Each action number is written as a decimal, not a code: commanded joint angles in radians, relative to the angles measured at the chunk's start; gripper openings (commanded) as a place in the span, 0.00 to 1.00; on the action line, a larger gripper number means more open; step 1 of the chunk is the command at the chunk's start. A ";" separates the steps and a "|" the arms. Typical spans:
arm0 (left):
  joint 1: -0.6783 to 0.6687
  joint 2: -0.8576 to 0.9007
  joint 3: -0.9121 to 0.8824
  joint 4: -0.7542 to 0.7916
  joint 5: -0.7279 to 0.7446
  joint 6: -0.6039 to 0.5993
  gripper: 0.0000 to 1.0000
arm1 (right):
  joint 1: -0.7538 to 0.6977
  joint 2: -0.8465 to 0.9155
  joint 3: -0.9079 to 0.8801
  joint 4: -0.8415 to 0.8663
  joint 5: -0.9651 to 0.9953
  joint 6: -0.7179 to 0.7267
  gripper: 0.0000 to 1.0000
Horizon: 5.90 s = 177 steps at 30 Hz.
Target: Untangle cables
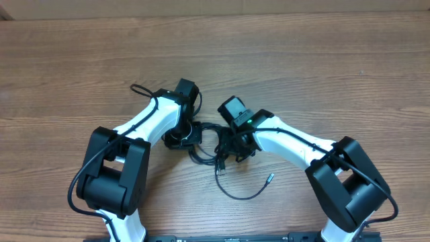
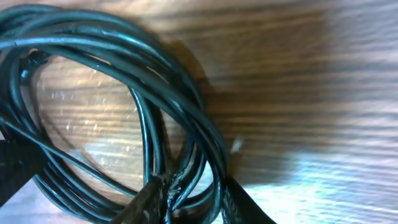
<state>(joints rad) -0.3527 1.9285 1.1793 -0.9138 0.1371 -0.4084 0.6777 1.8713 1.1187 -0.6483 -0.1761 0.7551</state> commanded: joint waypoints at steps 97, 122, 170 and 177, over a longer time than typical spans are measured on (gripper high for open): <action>0.018 -0.025 0.057 -0.110 0.021 0.109 0.63 | 0.019 0.004 -0.007 0.018 0.003 -0.003 0.42; 0.018 -0.025 0.043 0.167 0.010 0.260 0.04 | 0.019 0.004 -0.007 0.039 0.003 -0.003 0.46; 0.018 -0.025 -0.148 0.123 -0.029 0.146 0.25 | -0.049 0.003 -0.001 -0.036 -0.042 -0.123 0.41; 0.022 -0.025 -0.114 0.145 -0.010 0.169 0.04 | -0.049 0.003 -0.006 0.001 -0.050 -0.123 0.45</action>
<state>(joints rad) -0.3290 1.8397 1.1004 -0.7654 0.1154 -0.2371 0.6281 1.8744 1.1198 -0.6617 -0.2245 0.6247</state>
